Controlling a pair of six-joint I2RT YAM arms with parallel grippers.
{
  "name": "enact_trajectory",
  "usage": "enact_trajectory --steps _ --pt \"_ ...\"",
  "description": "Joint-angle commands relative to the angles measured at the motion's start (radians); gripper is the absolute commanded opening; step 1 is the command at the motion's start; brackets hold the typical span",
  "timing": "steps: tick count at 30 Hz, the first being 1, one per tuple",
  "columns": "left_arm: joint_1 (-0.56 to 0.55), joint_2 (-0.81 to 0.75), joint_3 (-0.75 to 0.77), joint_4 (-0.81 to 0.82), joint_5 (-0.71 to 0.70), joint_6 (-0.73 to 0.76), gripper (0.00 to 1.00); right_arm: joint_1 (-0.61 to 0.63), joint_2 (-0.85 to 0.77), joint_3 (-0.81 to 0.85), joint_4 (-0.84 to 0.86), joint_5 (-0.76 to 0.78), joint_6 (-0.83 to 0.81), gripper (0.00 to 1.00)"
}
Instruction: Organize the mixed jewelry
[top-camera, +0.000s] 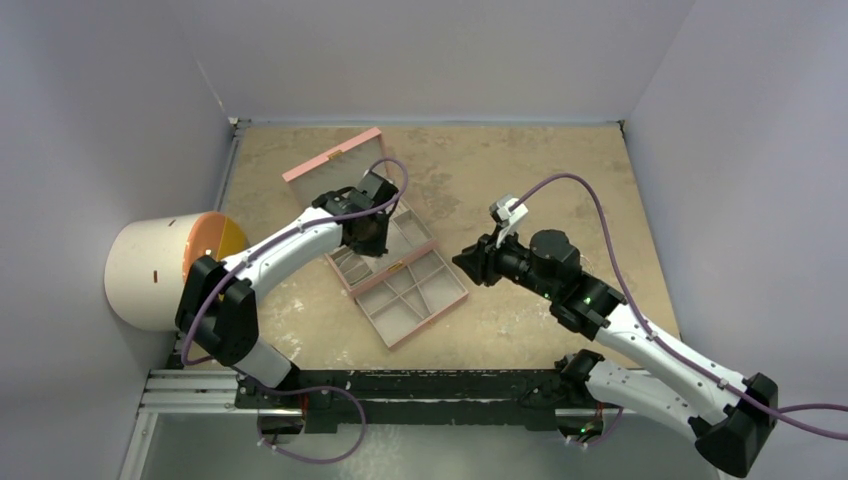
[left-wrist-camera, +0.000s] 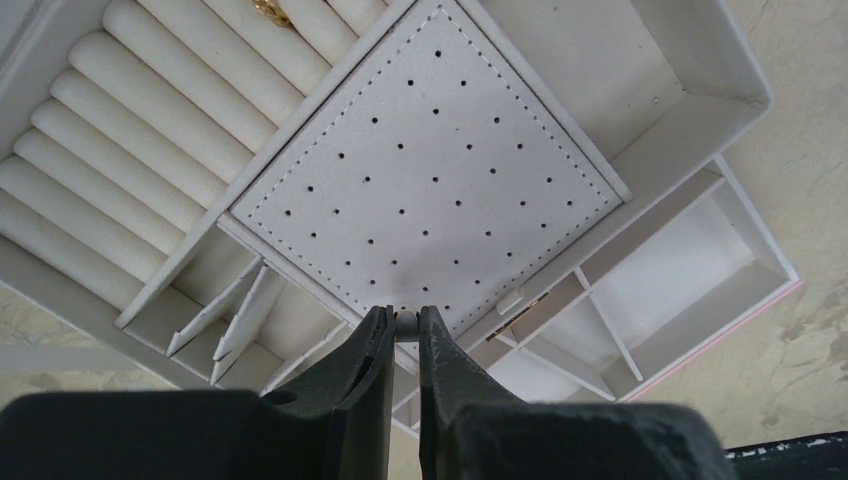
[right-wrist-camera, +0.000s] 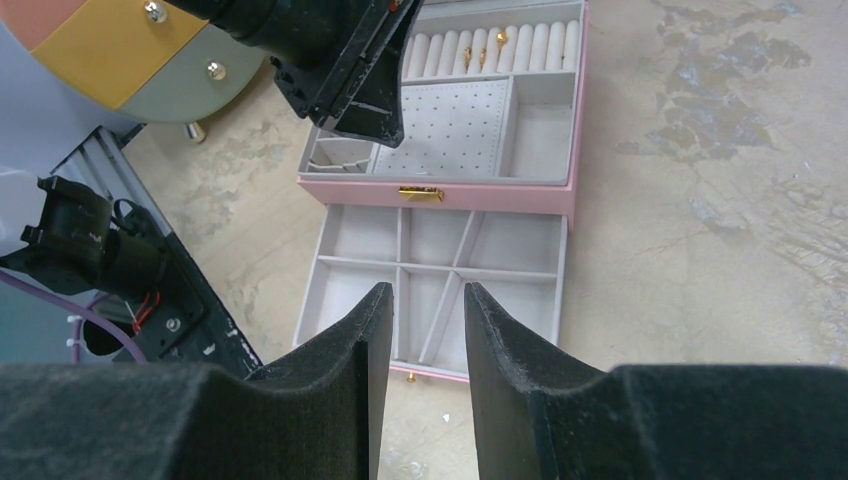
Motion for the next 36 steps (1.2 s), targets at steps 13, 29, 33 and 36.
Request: enact_trajectory --steps 13,29,33,36 --pt "0.003 0.028 0.045 0.013 -0.003 0.045 0.0 -0.001 -0.009 -0.002 0.023 -0.021 0.003 0.35" --pt "0.002 -0.003 0.019 -0.004 -0.017 0.049 0.0 0.001 -0.004 -0.013 0.034 -0.027 0.016 0.35" --pt "0.002 -0.009 0.013 -0.015 -0.022 0.049 0.0 -0.001 0.002 -0.013 0.038 -0.031 0.018 0.35" --pt "0.002 -0.017 0.008 -0.016 -0.022 0.046 0.0 0.0 0.002 -0.016 0.041 -0.03 0.019 0.35"
